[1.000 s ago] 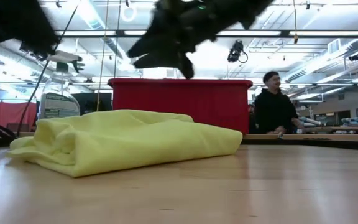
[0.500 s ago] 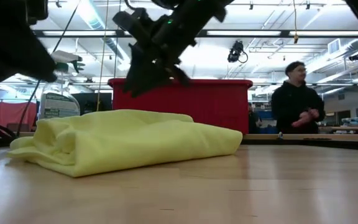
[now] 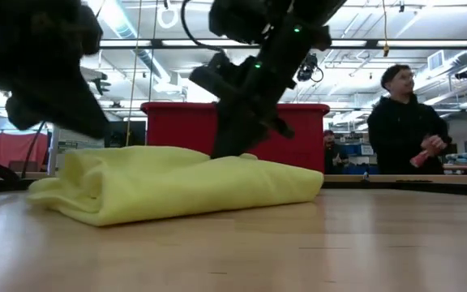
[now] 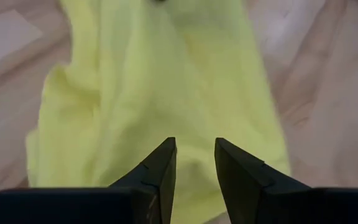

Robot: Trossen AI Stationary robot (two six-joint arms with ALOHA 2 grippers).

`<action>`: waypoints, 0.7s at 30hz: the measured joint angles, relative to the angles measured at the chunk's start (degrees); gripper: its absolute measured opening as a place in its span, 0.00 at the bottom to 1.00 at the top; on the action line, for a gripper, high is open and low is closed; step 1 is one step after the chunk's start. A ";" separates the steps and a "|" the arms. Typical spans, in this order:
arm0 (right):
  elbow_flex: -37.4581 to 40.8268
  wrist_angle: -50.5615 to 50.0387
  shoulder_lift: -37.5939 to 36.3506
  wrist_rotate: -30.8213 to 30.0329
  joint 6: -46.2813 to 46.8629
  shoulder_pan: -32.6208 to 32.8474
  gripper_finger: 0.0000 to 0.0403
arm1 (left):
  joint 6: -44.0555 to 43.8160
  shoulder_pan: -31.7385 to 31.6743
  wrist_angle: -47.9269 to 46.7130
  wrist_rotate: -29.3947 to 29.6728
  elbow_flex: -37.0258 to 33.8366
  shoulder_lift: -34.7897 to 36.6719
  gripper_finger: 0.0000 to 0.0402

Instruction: Fold Laundry from Bin

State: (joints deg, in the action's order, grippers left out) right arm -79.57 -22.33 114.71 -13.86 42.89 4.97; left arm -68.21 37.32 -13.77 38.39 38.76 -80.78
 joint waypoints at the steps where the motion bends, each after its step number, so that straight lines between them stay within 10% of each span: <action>1: 0.79 0.26 -0.65 -0.03 -0.05 0.01 0.23 | -0.17 -0.22 0.09 -0.58 0.00 -0.85 0.28; 21: 4.81 13.47 -4.12 16.06 -16.97 -11.08 0.23 | -13.33 -4.44 1.67 -9.46 -0.07 -10.83 0.28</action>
State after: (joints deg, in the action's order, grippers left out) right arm -74.76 -8.87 110.59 2.19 25.92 -6.11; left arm -81.54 32.88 -12.10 28.93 38.70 -91.61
